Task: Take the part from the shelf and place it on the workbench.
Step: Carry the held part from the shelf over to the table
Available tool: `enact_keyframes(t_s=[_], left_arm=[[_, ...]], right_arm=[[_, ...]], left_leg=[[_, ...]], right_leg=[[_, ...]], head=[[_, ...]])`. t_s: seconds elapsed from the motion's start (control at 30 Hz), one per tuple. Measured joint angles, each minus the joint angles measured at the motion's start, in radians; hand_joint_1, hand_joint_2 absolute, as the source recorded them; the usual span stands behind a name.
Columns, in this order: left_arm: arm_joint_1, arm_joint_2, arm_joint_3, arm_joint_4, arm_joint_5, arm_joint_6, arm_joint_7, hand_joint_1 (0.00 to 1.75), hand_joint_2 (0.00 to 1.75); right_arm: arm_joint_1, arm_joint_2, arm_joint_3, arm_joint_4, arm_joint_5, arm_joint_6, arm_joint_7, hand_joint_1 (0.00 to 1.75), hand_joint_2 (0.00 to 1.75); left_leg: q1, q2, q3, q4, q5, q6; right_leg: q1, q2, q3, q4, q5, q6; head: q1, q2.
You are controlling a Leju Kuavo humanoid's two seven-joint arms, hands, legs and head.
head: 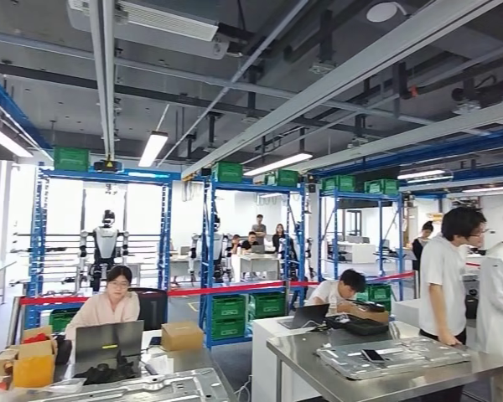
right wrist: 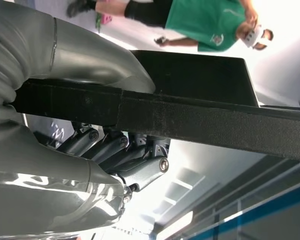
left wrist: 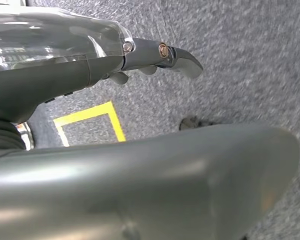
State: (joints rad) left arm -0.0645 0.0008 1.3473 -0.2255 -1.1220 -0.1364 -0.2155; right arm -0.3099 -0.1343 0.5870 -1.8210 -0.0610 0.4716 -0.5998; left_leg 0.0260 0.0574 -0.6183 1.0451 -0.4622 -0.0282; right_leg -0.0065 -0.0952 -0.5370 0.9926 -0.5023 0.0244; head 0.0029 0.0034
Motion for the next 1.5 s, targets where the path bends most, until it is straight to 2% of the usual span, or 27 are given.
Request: enact_keyframes(t_s=[0.03,0.1,0.17,0.23,0.27,0.3,0.33,0.37,0.4,0.47,0.53,0.6,0.63,0.7,0.77,0.83,0.87,0.97,1.03,1.1,1.17,1.23,1.3,1.33,1.37,1.4,1.5], left_arm=[[0.000,0.000,0.000,0.000,0.000,0.000,0.000,0.00,1.75],[0.003,0.000,0.000,0.000,0.000,0.000,-0.002,0.00,1.75],[0.003,0.001,0.000,0.000,0.000,-0.001,-0.005,0.00,1.75],[0.000,0.001,0.000,0.000,0.000,-0.003,-0.013,0.00,1.75],[-0.002,0.001,0.000,0.000,0.001,-0.005,-0.016,0.00,1.75],[-0.003,0.001,0.000,0.000,0.001,-0.007,-0.021,0.00,1.75],[-0.003,0.001,0.000,0.000,0.001,-0.009,-0.025,0.00,1.75],[-0.002,0.001,0.000,0.000,0.001,-0.012,-0.029,0.00,1.75],[-0.002,0.001,0.000,0.000,0.001,-0.013,-0.033,0.00,1.75],[-0.002,-0.002,0.000,0.000,0.001,-0.014,-0.039,0.00,1.75],[-0.001,-0.005,0.000,0.000,0.001,-0.016,-0.044,0.00,1.75],[0.003,-0.006,0.000,0.000,0.001,-0.018,-0.049,0.00,1.75],[0.005,-0.006,0.000,0.000,0.001,-0.019,-0.050,0.00,1.75],[0.004,-0.006,0.000,0.000,0.002,-0.019,-0.051,0.00,1.75],[-0.003,-0.004,0.000,0.000,0.002,-0.018,-0.050,0.00,1.75],[-0.006,-0.002,0.000,0.000,0.003,-0.018,-0.050,0.00,1.75],[-0.004,-0.002,0.000,0.000,0.003,-0.018,-0.049,0.00,1.75],[-0.003,-0.002,0.000,0.000,0.003,-0.019,-0.049,0.00,1.75],[-0.004,-0.003,0.000,0.001,0.003,-0.019,-0.048,0.00,1.75],[-0.003,-0.003,0.001,0.001,0.003,-0.020,-0.047,0.00,1.75],[-0.003,-0.002,0.001,0.000,0.003,-0.020,-0.048,0.00,1.75],[-0.004,-0.002,0.001,0.000,0.003,-0.021,-0.050,0.00,1.75],[-0.004,-0.002,0.001,0.000,0.003,-0.022,-0.050,0.00,1.75],[-0.003,-0.002,0.001,0.001,0.003,-0.022,-0.050,0.00,1.75],[-0.003,-0.002,0.001,0.001,0.003,-0.022,-0.050,0.00,1.75],[-0.003,-0.002,0.001,0.001,0.003,-0.023,-0.050,0.00,1.75],[-0.004,-0.006,0.001,0.001,0.002,-0.024,-0.051,0.00,1.75]], right_arm=[[-0.001,0.000,0.000,0.000,0.000,0.000,0.000,1.75,1.75],[-0.002,0.000,0.000,0.000,0.000,0.001,0.000,1.75,1.75],[-0.003,0.000,-0.001,0.000,0.000,0.001,0.000,1.75,1.75],[-0.002,-0.001,-0.002,0.000,0.002,0.001,-0.001,1.75,1.75],[0.000,-0.001,-0.002,0.000,0.002,0.000,-0.001,1.75,1.75],[0.002,-0.001,-0.002,0.000,0.003,0.000,-0.001,1.75,1.75],[0.004,-0.002,-0.003,0.000,0.004,0.000,-0.001,1.75,1.75],[0.004,-0.002,-0.003,0.000,0.005,-0.001,-0.001,1.75,1.75],[0.004,-0.002,-0.003,0.000,0.006,-0.001,-0.001,1.75,1.75],[0.004,-0.002,-0.004,0.000,0.007,-0.002,-0.001,1.75,1.75],[0.004,-0.002,-0.006,0.000,0.008,-0.004,0.000,1.75,1.75],[0.002,-0.002,-0.007,-0.001,0.008,-0.009,0.001,1.75,1.75],[0.002,-0.001,-0.008,-0.002,0.007,-0.011,0.001,1.75,1.75],[0.003,0.001,-0.010,-0.005,-0.001,-0.014,0.000,1.75,1.75],[0.008,0.002,-0.013,-0.006,-0.005,-0.014,0.001,1.75,1.75],[0.014,0.002,-0.015,-0.006,-0.005,-0.014,0.002,1.75,1.75],[0.016,0.002,-0.016,-0.006,-0.006,-0.014,0.002,1.75,1.75],[0.017,0.002,-0.019,-0.008,-0.007,-0.014,0.001,1.75,1.75],[0.018,0.002,-0.021,-0.013,-0.006,-0.014,0.001,1.75,1.75],[0.019,0.002,-0.023,-0.016,-0.006,-0.013,0.001,1.75,1.75],[0.019,0.002,-0.025,-0.020,-0.005,-0.013,0.001,1.75,1.75],[0.019,0.002,-0.026,-0.023,-0.005,-0.013,0.001,1.75,1.75],[0.021,0.002,-0.026,-0.024,-0.004,-0.013,0.000,1.75,1.75],[0.023,0.002,-0.026,-0.024,-0.004,-0.013,0.000,1.75,1.75],[0.024,0.002,-0.026,-0.024,-0.004,-0.013,0.000,1.75,1.75],[0.025,0.002,-0.027,-0.024,-0.004,-0.014,0.001,1.75,1.75],[0.025,0.002,-0.035,-0.026,0.000,-0.019,0.001,1.75,1.75]], left_leg=[[-0.004,0.001,0.002,-0.005,-0.005,0.010],[-0.006,-0.021,0.001,-0.006,-0.005,0.030],[-0.007,-0.040,0.003,-0.007,-0.004,0.044],[-0.008,-0.061,0.004,-0.008,-0.003,0.054],[-0.010,-0.073,0.004,-0.008,-0.003,0.057],[-0.014,-0.086,0.005,-0.008,-0.003,0.059],[-0.018,-0.100,0.006,-0.007,-0.003,0.061],[-0.022,-0.115,0.007,-0.007,-0.003,0.062],[-0.025,-0.130,0.008,-0.008,-0.002,0.063],[-0.026,-0.158,0.008,-0.008,-0.001,0.064],[-0.020,-0.180,0.004,-0.010,0.001,0.062],[-0.016,-0.198,0.004,-0.016,0.005,0.053],[-0.018,-0.189,0.004,-0.018,0.003,0.049],[-0.023,-0.134,-0.013,0.020,-0.030,0.040],[-0.017,-0.083,-0.064,0.130,-0.092,0.027],[-0.006,-0.071,-0.105,0.219,-0.119,0.012],[-0.001,-0.068,-0.101,0.217,-0.106,0.005],[0.013,-0.061,-0.012,0.051,-0.025,-0.015],[0.012,-0.060,0.016,-0.004,-0.015,-0.004],[0.007,-0.063,0.013,0.000,-0.020,0.019],[0.005,-0.063,0.014,-0.001,-0.020,0.034],[0.003,-0.064,0.015,-0.002,-0.020,0.045],[-0.003,-0.064,0.016,-0.002,-0.022,0.051],[-0.006,-0.064,0.017,-0.002,-0.023,0.053],[-0.011,-0.065,0.019,-0.002,-0.024,0.055],[-0.015,-0.067,0.022,-0.002,-0.025,0.057],[-0.019,-0.071,0.026,-0.003,-0.028,0.060]], right_leg=[[0.002,-0.007,0.002,0.002,-0.003,0.005],[-0.002,-0.015,0.009,0.002,-0.009,0.013],[-0.009,0.022,0.000,0.035,-0.039,0.019],[-0.012,0.073,-0.052,0.149,-0.101,0.020],[-0.011,0.083,-0.089,0.223,-0.129,0.019],[-0.009,0.087,-0.121,0.281,-0.144,0.016],[-0.006,0.089,-0.139,0.307,-0.139,0.011],[-0.002,0.093,-0.139,0.290,-0.113,0.002],[0.004,0.103,-0.120,0.235,-0.072,-0.010],[0.016,0.151,-0.069,0.098,0.000,-0.039],[0.022,0.184,-0.043,0.033,0.023,-0.055],[0.022,0.169,-0.032,0.013,0.025,-0.054],[0.018,0.157,-0.022,-0.004,0.029,-0.052],[0.011,0.134,-0.006,-0.035,0.037,-0.046],[0.009,0.115,-0.001,-0.042,0.039,-0.042],[0.005,0.098,-0.001,-0.040,0.035,-0.037],[0.001,0.092,-0.001,-0.037,0.032,-0.033],[-0.008,0.084,-0.005,-0.012,0.015,-0.008],[-0.007,0.083,-0.012,0.005,0.005,0.007],[-0.009,0.083,-0.013,0.008,0.003,0.015],[-0.013,0.083,-0.017,0.025,-0.014,0.022],[-0.014,0.085,-0.058,0.116,-0.066,0.026],[-0.012,0.085,-0.127,0.256,-0.122,0.024],[-0.011,0.085,-0.151,0.299,-0.130,0.021],[-0.008,0.086,-0.158,0.306,-0.118,0.016],[-0.004,0.087,-0.147,0.273,-0.088,0.007],[0.016,0.095,-0.066,0.079,0.007,-0.034]], head=[[0.000,0.000],[0.000,0.000],[0.000,0.000],[0.000,0.000],[0.000,0.000],[0.000,0.000],[0.000,0.000],[-0.001,0.000],[-0.001,0.000],[0.000,0.000],[0.001,0.000],[0.001,0.000],[0.001,0.000],[0.001,0.000],[0.001,0.000],[0.001,0.000],[0.001,0.000],[0.001,0.000],[0.000,0.000],[-0.001,0.000],[-0.001,0.000],[-0.001,0.000],[-0.001,0.000],[-0.001,0.000],[-0.001,0.000],[-0.001,0.000],[0.000,0.000]])
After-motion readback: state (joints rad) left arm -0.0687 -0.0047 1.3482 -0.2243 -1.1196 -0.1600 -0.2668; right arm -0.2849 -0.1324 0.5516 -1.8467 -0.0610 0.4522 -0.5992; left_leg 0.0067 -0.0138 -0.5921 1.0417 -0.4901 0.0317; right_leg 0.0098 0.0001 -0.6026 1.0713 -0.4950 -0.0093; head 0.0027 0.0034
